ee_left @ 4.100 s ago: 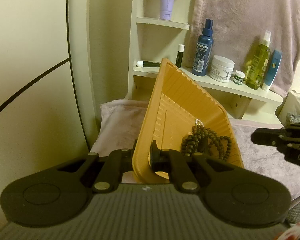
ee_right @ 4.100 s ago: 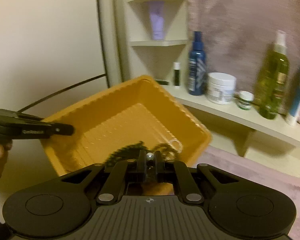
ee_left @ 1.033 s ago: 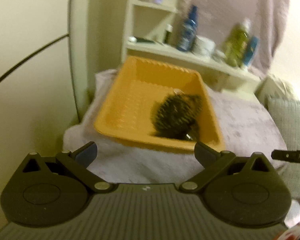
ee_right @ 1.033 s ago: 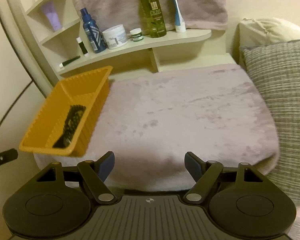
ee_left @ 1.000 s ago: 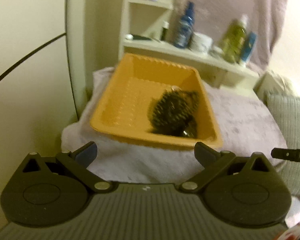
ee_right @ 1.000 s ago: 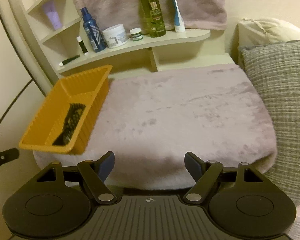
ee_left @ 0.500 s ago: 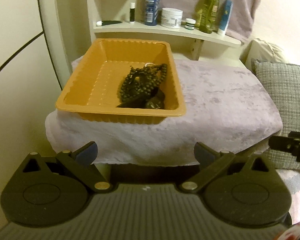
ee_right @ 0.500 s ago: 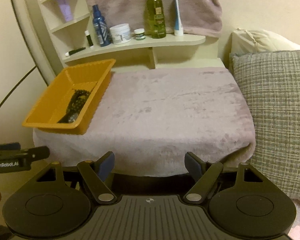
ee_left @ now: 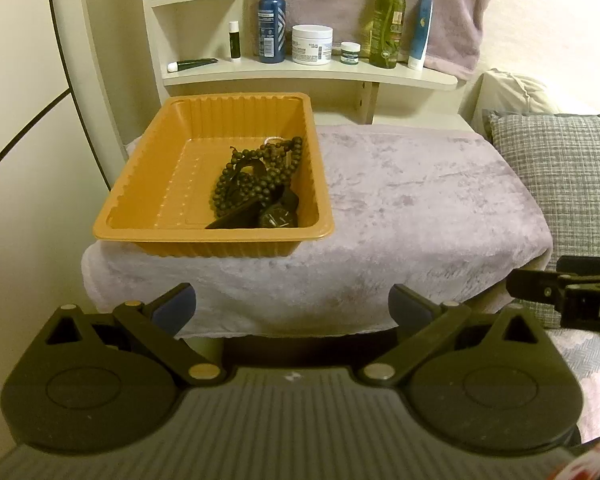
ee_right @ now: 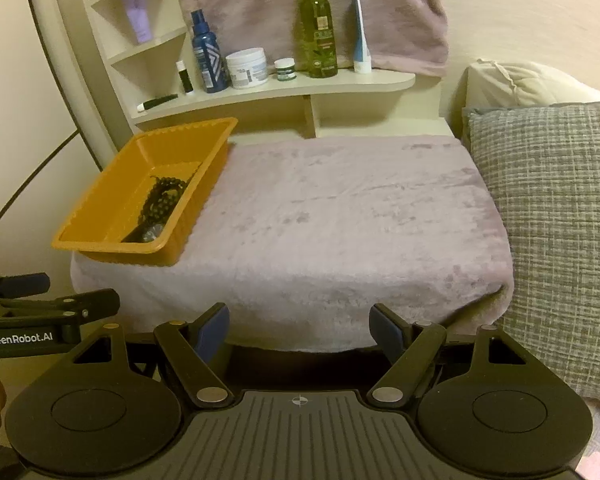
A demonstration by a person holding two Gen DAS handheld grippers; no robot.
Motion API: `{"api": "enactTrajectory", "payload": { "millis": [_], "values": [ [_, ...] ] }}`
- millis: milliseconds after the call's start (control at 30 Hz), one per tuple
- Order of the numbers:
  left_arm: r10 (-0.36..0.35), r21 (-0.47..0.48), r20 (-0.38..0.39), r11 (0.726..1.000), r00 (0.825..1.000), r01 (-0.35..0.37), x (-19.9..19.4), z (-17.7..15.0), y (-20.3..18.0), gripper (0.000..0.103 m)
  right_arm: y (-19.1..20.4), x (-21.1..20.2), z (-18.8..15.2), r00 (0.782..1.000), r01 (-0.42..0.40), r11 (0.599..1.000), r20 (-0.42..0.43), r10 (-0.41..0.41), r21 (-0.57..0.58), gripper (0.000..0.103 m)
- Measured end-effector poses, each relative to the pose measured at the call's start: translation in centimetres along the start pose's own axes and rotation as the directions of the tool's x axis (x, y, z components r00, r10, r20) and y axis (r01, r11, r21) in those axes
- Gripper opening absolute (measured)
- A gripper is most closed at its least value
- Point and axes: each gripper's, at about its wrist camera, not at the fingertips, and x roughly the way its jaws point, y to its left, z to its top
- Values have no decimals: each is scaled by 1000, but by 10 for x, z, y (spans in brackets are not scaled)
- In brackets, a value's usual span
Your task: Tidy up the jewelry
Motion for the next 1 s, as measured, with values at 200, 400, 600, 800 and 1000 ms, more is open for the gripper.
{"api": "enactTrajectory", "payload": {
  "millis": [200, 400, 600, 800, 1000],
  "values": [
    [-2, -3, 3, 1000, 1000, 2, 0, 0, 0, 102, 1, 0, 0, 1000, 3, 1000, -2, -3, -4, 77],
    [-4, -8, 5, 1000, 1000, 4, 0, 0, 1, 102, -1, 0, 0, 1000, -1, 1000, -4, 1, -9, 77],
    [-7, -10, 9, 1000, 1000, 7, 0, 0, 1, 102, 0, 1, 1, 1000, -4, 1000, -4, 4, -17, 77],
    [-9, -14, 13, 1000, 1000, 9, -1, -1, 1, 102, 0, 1, 1, 1000, -4, 1000, -5, 4, -17, 77],
    [-11, -12, 15, 1000, 1000, 11, -1, -1, 1, 102, 1, 1, 0, 1000, -4, 1000, -4, 4, -16, 77]
  ]
}}
